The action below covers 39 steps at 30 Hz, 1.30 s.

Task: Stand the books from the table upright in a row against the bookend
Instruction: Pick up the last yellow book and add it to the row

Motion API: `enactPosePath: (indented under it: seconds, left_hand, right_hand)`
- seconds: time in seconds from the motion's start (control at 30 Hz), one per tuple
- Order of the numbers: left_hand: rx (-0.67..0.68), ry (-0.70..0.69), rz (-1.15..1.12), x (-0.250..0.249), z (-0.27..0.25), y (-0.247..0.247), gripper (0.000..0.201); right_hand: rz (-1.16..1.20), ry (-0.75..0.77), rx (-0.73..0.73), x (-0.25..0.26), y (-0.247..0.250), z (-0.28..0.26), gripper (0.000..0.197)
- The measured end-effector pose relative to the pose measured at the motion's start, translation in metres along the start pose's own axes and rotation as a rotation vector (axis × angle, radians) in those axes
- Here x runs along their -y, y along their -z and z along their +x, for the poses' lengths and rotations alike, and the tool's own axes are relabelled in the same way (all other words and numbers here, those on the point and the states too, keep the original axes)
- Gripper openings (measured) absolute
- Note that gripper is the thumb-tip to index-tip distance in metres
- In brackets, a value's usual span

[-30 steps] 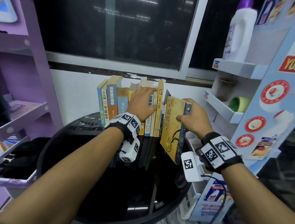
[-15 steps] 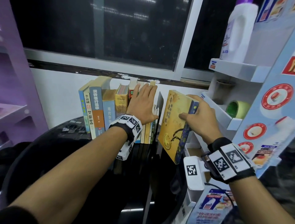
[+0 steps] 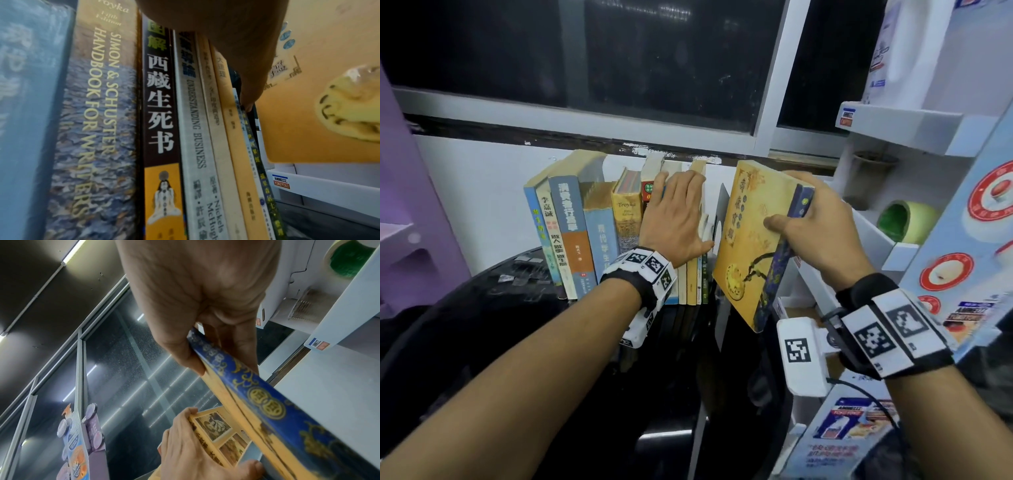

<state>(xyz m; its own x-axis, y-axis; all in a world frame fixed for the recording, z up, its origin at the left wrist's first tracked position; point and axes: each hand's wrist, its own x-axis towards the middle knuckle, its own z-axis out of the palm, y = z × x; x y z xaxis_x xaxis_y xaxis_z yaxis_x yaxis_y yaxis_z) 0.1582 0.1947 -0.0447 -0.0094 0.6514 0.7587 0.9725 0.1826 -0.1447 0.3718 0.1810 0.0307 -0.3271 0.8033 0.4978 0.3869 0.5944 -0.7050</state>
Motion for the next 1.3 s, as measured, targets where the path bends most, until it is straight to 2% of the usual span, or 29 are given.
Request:
enactPosePath:
  seconds: [0.27,0.6,0.77,1.1,1.23,1.3]
  left_hand:
    - [0.046,-0.011,0.057,0.002,-0.002,0.001,0.108]
    - [0.037,-0.028,0.029,0.004,-0.002,0.003,0.108]
    - [0.033,-0.033,0.020,0.004,-0.002,0.001,0.110]
    - [0.002,-0.040,-0.021,0.007,-0.001,-0.001,0.108]
    - [0.009,-0.044,-0.029,0.007,-0.001,0.000,0.109]
    - [0.017,-0.052,-0.030,0.007,-0.001,0.001,0.109]
  right_hand:
    - [0.009,0.053,-0.077,0.012,-0.009,0.026,0.041]
    - [0.021,0.028,-0.232,-0.006,-0.048,0.053,0.057]
    - [0.053,0.024,-0.264,-0.019,-0.072,0.059,0.059]
    - [-0.006,0.054,-0.214,-0.046,-0.089,0.052,0.057]
    - [-0.013,0.056,-0.178,-0.051,-0.092,0.041,0.065]
    - [-0.028,0.070,-0.179,-0.052,-0.092,0.038,0.063]
